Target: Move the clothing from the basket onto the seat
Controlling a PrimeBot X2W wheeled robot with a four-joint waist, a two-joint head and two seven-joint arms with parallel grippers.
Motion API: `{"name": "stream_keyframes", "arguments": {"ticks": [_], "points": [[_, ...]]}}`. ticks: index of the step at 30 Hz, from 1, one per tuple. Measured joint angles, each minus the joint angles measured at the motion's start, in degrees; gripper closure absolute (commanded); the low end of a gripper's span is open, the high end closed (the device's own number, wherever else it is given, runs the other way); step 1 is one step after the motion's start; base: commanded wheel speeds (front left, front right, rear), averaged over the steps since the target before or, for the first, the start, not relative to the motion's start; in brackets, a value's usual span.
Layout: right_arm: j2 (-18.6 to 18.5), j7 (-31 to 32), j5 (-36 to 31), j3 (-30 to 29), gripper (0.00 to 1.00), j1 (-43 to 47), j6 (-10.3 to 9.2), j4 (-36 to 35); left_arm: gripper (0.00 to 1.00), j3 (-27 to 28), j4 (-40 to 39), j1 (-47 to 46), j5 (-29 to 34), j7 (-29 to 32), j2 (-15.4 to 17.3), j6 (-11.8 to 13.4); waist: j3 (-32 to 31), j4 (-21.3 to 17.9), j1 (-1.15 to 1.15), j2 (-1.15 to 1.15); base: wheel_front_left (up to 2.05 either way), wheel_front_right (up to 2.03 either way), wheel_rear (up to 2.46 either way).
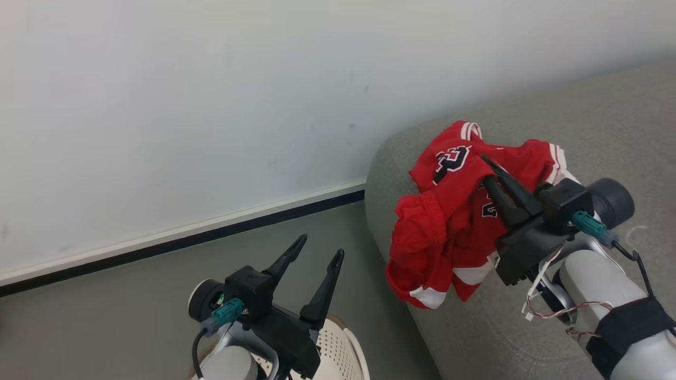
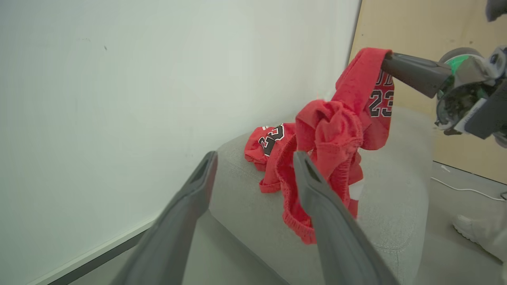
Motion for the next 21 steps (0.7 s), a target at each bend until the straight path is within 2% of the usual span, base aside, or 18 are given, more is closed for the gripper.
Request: {"name": "stream_keyframes", "arguments": {"ticks": [7,16,21], "points": [[-3.46,0.0,-0.26,-1.12,1.0,2.84,-1.6,-5.77,0.0,-1.02,-1.35,1.83,0.0,-0.55,-1.36,-0.02,-0.1,-5.46,0.0,0.0,0.0,0.0,0.0],[-6.06,0.52,0.02,-2.45,1.0,3.24,-1.59,-7.86,0.0,-1.8,-3.28,2.89,0.77,-0.98,-1.82,0.59,0.87,-12.1,0.0,0.0,0.0,0.0,0.0],[-8.49,1.1,1.58,-4.71,1.0,2.7,-1.52,-6.95,0.0,-3.23,-4.42,2.68,1.64,-0.97,-2.22,0.53,2.82,-13.44,0.0,0.0,0.0,0.0,0.0]]}}
